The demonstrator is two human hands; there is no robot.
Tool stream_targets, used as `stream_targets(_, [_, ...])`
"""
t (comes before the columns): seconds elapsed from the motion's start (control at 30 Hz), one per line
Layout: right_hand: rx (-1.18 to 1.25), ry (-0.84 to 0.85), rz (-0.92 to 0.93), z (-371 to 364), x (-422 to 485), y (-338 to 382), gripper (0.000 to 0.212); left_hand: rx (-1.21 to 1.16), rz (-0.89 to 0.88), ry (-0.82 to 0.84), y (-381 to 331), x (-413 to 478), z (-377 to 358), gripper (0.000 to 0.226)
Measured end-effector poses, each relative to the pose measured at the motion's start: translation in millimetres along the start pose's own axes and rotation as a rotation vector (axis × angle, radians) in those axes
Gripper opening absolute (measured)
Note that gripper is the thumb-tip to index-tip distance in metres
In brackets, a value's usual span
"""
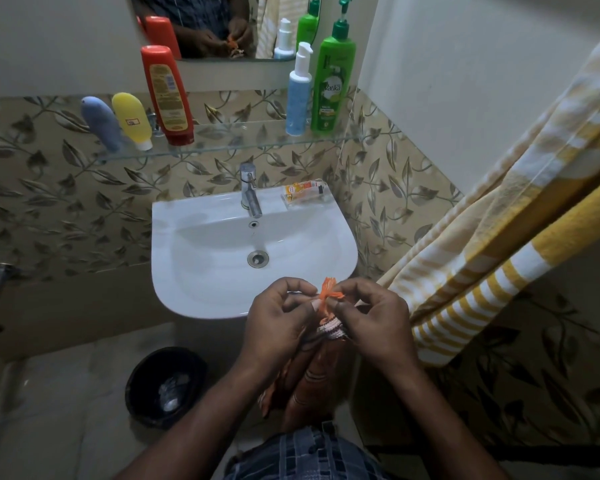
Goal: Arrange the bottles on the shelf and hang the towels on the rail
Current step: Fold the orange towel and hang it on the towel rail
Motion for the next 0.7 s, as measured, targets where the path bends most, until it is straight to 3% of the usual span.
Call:
stream_targets(0.23, [-0.001,-0.067,0.037,2.5,1.8,0.7,0.017,0.102,-0.101,0.016,-8.7,-6.9,-1.7,0.023])
stream_targets(0.7, [0.055,-0.006,-0.022,-4.3,3.0,-6.5,0.014,0.194,-0.126,-0.018,-11.0,-10.7,-1.8,0.026])
Point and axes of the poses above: each hand's wrist, its own x-axis towards the middle knuckle, its own z-axis out of the back of the hand, y = z × x, the point moved 8 cm from there along x, towards the middle knuckle
